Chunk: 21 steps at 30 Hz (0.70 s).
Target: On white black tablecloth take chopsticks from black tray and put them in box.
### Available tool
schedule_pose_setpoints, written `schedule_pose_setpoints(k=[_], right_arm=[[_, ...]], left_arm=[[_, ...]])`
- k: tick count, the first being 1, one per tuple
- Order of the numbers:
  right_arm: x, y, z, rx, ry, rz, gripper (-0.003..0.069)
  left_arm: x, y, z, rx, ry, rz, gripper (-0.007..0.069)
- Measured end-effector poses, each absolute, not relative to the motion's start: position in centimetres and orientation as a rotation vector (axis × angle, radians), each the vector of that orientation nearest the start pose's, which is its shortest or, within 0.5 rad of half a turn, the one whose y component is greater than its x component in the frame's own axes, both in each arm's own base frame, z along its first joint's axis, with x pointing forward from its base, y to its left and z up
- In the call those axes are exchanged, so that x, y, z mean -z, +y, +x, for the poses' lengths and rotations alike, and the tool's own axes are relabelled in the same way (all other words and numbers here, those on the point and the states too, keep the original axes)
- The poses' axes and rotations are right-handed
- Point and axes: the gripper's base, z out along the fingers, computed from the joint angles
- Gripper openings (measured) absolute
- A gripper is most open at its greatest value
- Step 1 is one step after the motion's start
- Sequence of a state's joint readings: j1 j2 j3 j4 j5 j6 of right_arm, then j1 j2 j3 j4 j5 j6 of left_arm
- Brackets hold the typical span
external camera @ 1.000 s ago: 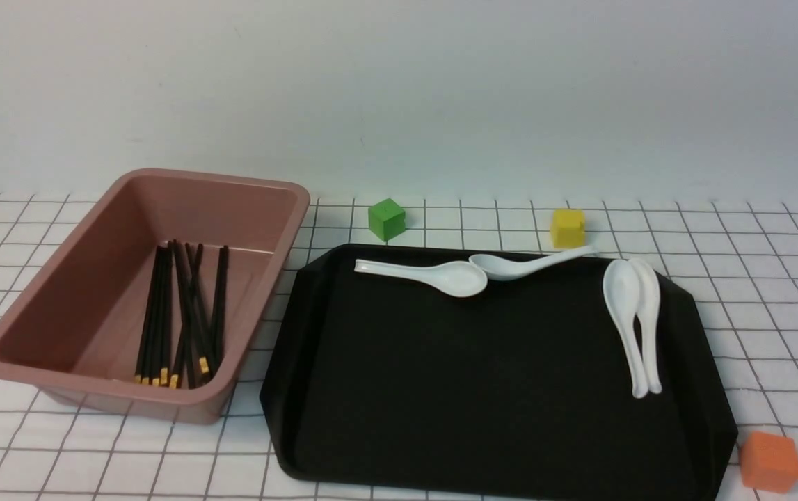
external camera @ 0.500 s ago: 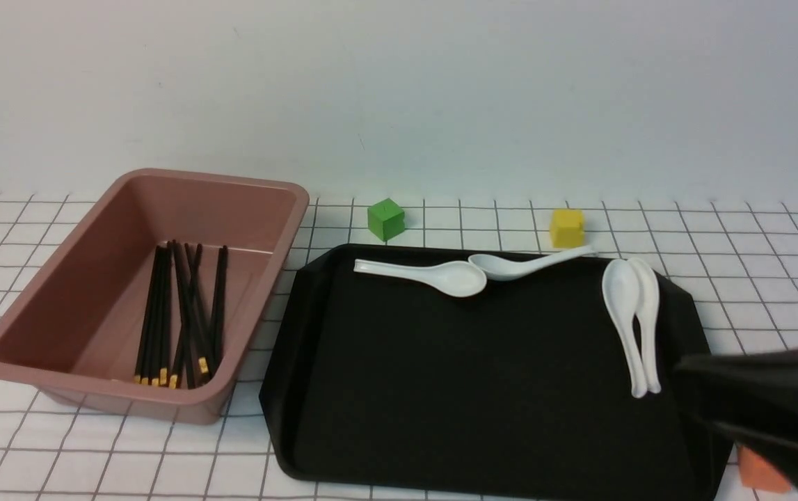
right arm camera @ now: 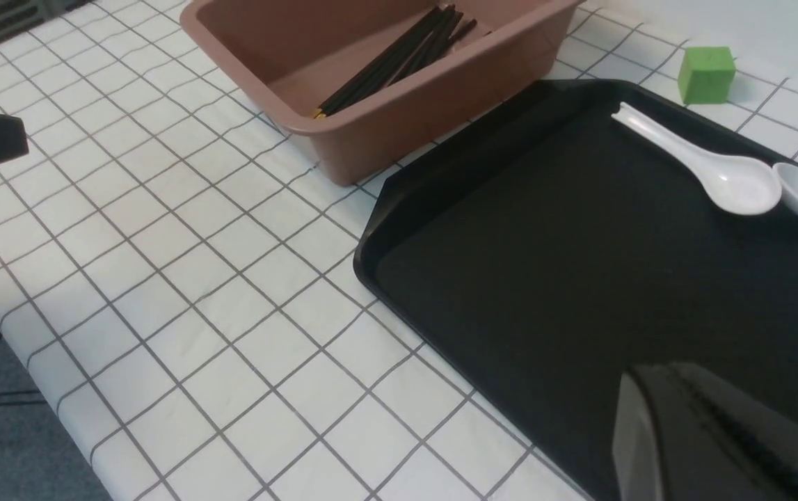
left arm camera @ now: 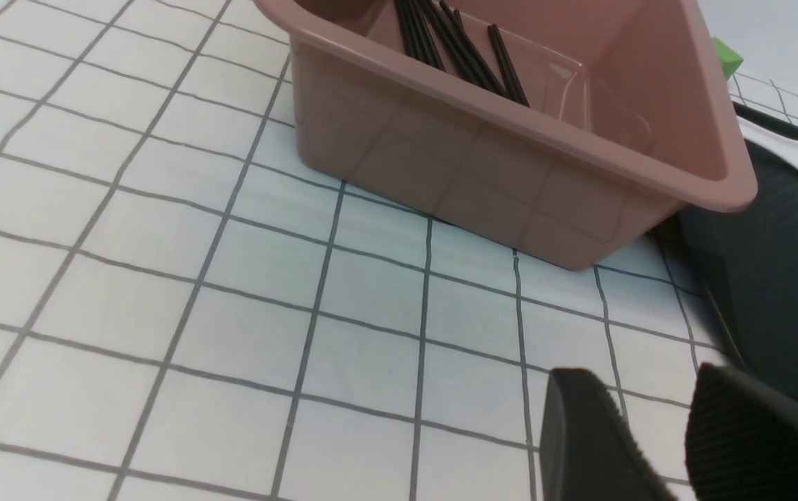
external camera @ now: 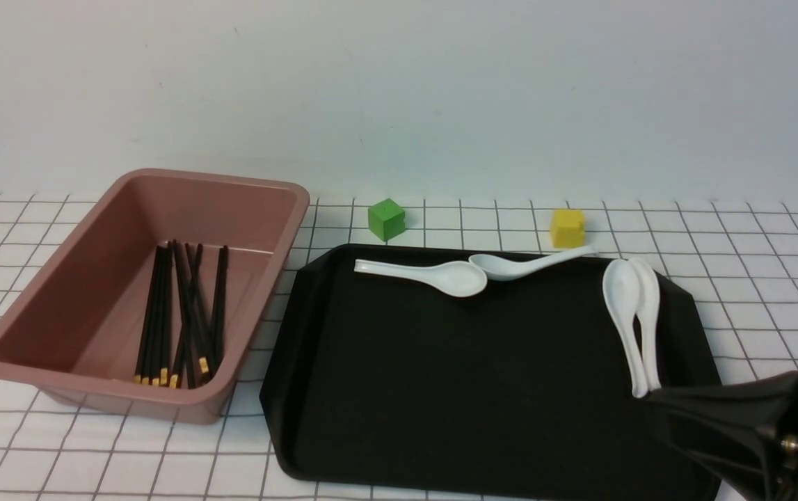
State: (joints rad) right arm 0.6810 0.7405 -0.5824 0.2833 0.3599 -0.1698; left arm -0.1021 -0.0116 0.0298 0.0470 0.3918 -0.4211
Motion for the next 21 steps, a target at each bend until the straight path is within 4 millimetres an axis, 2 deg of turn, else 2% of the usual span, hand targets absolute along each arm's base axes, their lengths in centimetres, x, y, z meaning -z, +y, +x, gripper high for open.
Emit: schedule_pose_setpoints(k=[13, 17, 21], right_arm=[[-30.4, 10.0, 11.2, -0.590, 1.889, -0.620, 0.0006], [-28.8, 8.1, 10.6, -0.554, 1.746, -0.486, 0.0010], [-25.8, 4.6, 9.1, -0.441, 1.665, -0.297, 0.0015]], left_arm=[[-16.9, -0.4, 5.2, 0.309, 1.885, -0.274, 0.0238], [-16.9, -0.4, 5.2, 0.309, 1.885, -0.274, 0.0238], [-16.9, -0.4, 5.2, 0.309, 1.885, -0.274, 0.0238]])
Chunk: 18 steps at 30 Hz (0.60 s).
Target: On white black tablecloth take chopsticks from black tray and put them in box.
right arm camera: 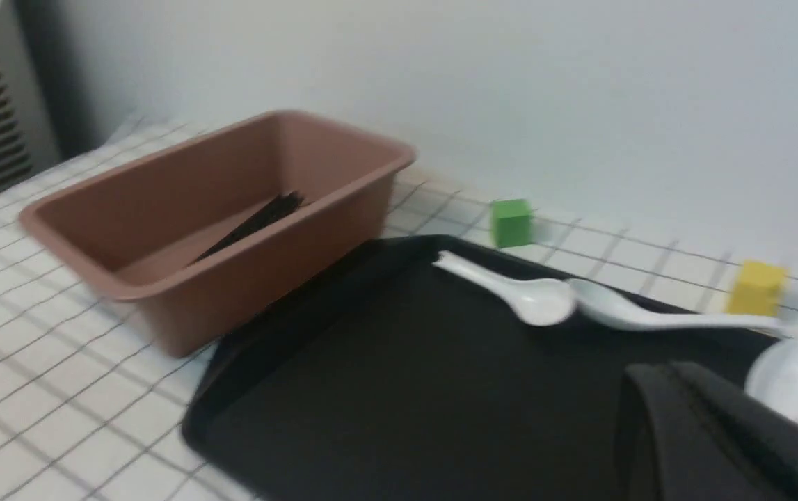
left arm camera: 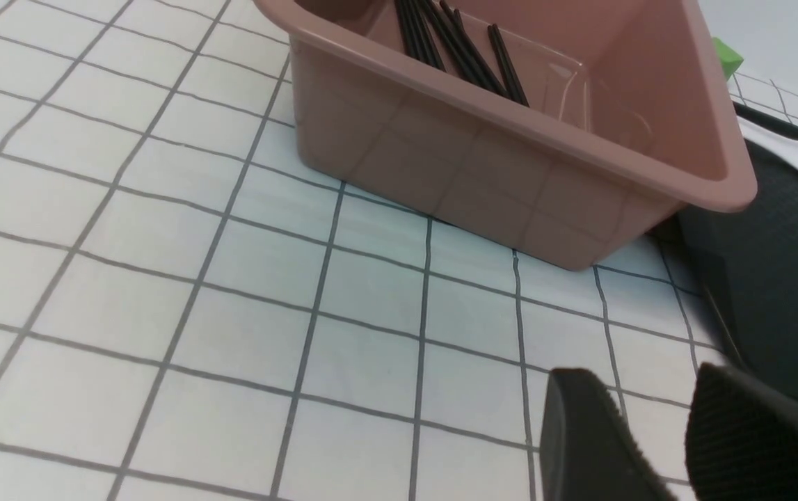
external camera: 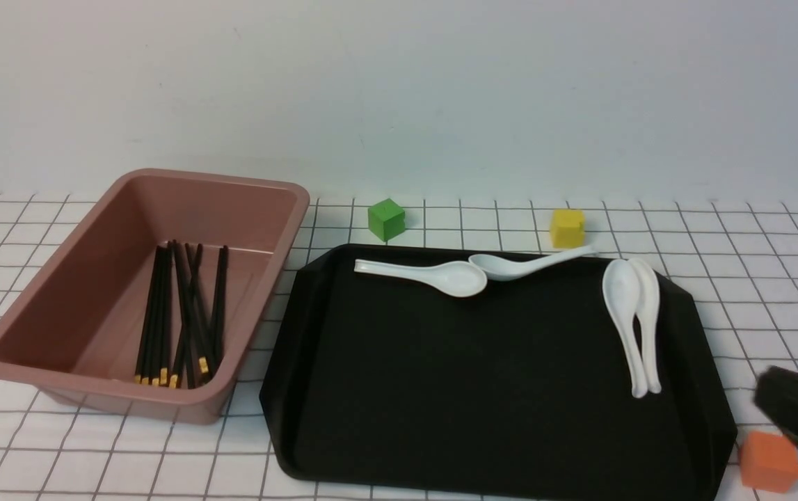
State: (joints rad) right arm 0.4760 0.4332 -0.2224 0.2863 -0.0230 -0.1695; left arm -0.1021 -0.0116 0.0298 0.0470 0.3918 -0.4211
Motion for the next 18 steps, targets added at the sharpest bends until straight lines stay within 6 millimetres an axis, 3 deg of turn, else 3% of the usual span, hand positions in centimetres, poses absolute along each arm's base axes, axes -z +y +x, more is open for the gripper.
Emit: schedule_pose_setpoints(k=[6, 11, 14, 18], right_arm=[[-20.0, 1.6, 6.7, -0.239, 1.673, -0.115, 0.0021], [-18.7, 0.6, 5.7, -0.144, 1.713, -0.012, 0.0025], [-17.6, 0.2, 5.4, -0.097, 1.827, 0.038, 0.0029], [-17.5, 0.1, 5.3, -0.087, 1.853, 0.052, 0.0034]], left_arm=[[-16.9, -0.4, 5.2, 0.309, 1.885, -0.274, 0.0238], [-16.9, -0.4, 5.2, 0.309, 1.885, -0.274, 0.0238], [-16.9, -0.4, 5.2, 0.309, 1.885, -0.274, 0.0238], [-16.9, -0.4, 5.2, 0.309, 1.885, -0.274, 0.0238]])
